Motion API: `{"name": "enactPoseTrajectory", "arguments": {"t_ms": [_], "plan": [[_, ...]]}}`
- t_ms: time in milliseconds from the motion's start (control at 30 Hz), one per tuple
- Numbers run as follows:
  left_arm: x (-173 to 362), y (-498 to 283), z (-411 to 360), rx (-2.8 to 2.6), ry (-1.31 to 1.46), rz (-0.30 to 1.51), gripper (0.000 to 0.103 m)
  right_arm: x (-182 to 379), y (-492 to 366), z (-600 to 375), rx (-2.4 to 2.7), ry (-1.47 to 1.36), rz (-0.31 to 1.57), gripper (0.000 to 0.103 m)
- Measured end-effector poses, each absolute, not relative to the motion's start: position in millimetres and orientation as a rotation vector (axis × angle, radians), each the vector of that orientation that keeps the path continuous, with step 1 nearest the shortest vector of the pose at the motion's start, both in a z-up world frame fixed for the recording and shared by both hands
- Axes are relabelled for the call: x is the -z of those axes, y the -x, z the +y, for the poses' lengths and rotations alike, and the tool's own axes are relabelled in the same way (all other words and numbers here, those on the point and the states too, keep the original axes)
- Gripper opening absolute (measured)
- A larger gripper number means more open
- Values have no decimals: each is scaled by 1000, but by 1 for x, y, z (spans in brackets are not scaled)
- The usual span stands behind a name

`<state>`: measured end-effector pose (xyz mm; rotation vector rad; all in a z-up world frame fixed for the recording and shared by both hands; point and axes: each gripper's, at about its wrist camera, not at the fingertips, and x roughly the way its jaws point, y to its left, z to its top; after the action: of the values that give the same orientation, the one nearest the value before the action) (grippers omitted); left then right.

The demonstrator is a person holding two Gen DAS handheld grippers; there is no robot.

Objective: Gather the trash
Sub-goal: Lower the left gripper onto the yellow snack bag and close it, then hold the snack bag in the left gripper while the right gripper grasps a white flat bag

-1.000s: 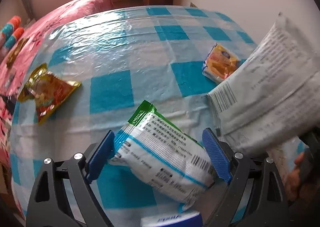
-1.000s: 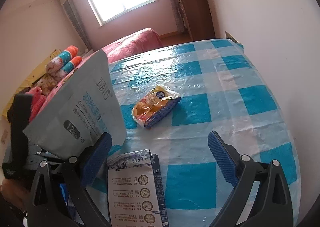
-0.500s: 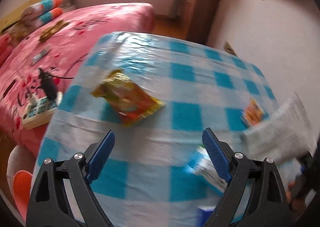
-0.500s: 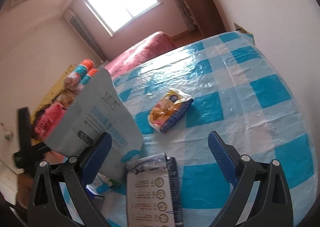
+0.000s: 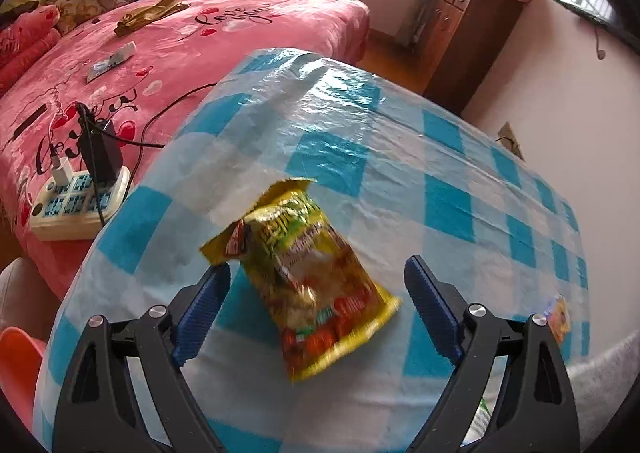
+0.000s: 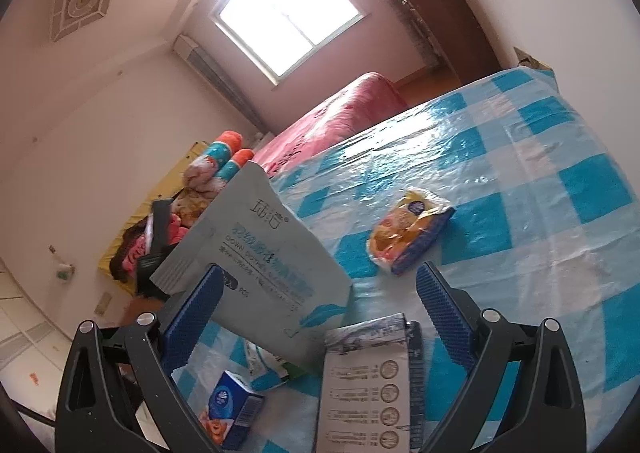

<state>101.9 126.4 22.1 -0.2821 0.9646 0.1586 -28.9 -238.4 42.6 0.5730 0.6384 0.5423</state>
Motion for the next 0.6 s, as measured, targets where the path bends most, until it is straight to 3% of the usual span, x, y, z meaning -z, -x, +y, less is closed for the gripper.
{"name": "enactPoseTrajectory", "arguments": {"t_ms": [67, 167, 433, 500, 600], "plan": [[-16, -110, 124, -181, 253, 984, 70, -45, 30, -237, -554, -572, 629, 96], [-14, -112, 121, -209, 198, 970, 58, -48, 31, -234, -581, -566, 614, 96], [-19, -96, 105, -160, 138, 936, 45, -50, 32, -222, -618, -525, 618, 96], [-21, -89, 98, -123, 140, 938, 36, -53, 33, -218, -637, -517, 609, 96], [-25, -77, 85, -55, 145, 939, 35, -54, 35, -211, -650, -486, 613, 96]]}}
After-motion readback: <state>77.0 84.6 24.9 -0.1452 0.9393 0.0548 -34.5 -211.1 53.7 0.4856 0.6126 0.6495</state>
